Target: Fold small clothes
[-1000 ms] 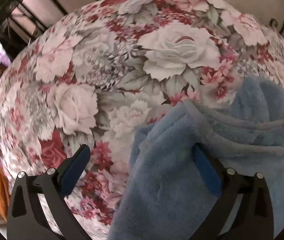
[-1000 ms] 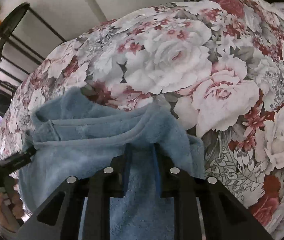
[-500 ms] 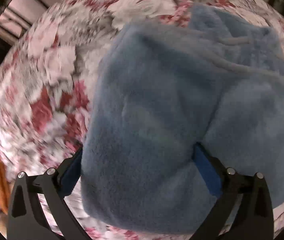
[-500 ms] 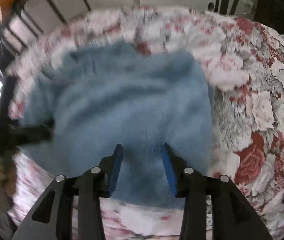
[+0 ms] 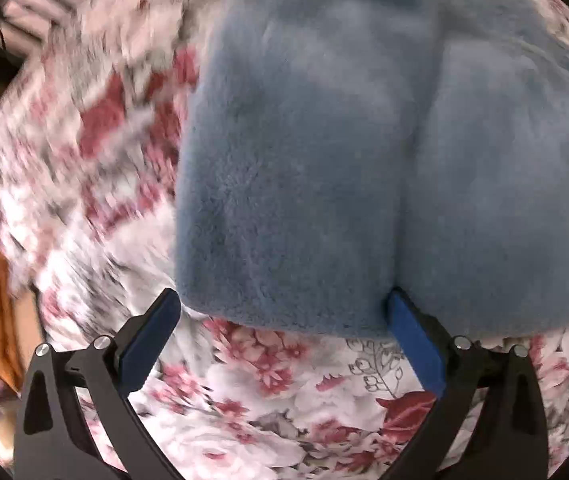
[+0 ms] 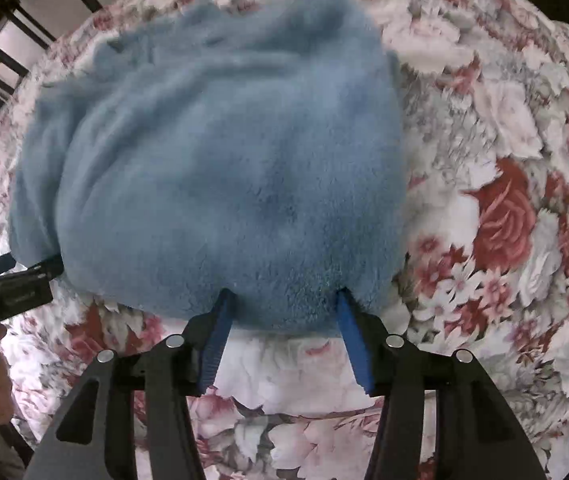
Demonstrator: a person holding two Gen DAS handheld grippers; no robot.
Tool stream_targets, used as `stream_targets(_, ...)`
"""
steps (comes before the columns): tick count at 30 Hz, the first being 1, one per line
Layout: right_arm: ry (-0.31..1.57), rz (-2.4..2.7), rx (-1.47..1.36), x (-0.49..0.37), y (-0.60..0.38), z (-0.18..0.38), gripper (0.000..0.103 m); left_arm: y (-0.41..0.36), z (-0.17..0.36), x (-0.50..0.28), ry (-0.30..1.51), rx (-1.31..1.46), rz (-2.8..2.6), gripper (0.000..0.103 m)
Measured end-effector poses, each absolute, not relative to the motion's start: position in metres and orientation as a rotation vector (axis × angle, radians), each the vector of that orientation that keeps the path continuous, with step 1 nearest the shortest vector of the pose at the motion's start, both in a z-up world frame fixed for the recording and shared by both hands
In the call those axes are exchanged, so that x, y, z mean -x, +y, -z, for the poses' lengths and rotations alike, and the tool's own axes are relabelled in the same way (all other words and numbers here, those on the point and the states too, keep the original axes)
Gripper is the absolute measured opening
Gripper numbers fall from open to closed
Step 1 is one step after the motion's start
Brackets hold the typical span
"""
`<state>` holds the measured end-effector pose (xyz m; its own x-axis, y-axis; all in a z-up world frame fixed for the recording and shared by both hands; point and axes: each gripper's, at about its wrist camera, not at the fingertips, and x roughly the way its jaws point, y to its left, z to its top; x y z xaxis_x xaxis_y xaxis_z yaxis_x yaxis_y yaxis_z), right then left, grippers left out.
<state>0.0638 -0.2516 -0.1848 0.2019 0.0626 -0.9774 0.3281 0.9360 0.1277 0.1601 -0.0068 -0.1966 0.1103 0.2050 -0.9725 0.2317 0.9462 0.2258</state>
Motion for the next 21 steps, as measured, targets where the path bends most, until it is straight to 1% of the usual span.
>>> stream_targets(1, 1.320, 0.186, -0.360, -0.063, -0.253, 0.173, 0.053, -0.003, 0.191, -0.162, 1.467, -0.325, 0.022, 0.099)
stream_targets(4, 1.191, 0.198, -0.387, -0.060, -0.261, 0.140, 0.053, 0.004, 0.155, -0.167, 1.344, -0.282, 0.026, 0.099)
stream_targets(6, 1.138, 0.221, -0.414, -0.065, -0.272, 0.131, 0.053, 0.004, 0.135, -0.173, 1.258, -0.286, 0.014, 0.099)
stream_targets(9, 1.089, 0.244, -0.476, -0.075, -0.289, 0.129, 0.053, 0.005, 0.125, -0.194, 1.203, -0.286, 0.011, 0.099)
stream_targets(13, 1.065, 0.273, -0.526, -0.098, -0.314, 0.135, 0.053, -0.009, 0.128, -0.220, 1.124, -0.414, -0.053, 0.099)
stream_targets(16, 1.057, 0.301, -0.565, -0.114, -0.327, 0.141, 0.049, -0.011, 0.136, -0.249, 1.142, -0.443, -0.065, 0.099)
stream_targets(17, 1.060, 0.307, -0.573, -0.119, -0.330, 0.145, 0.046, -0.010, 0.143, -0.259, 1.175, -0.417, -0.061, 0.099)
stream_targets(21, 1.171, 0.343, -0.576, -0.132, -0.334, 0.180, 0.045, -0.007, 0.173, -0.278, 1.279, -0.367, -0.059, 0.099)
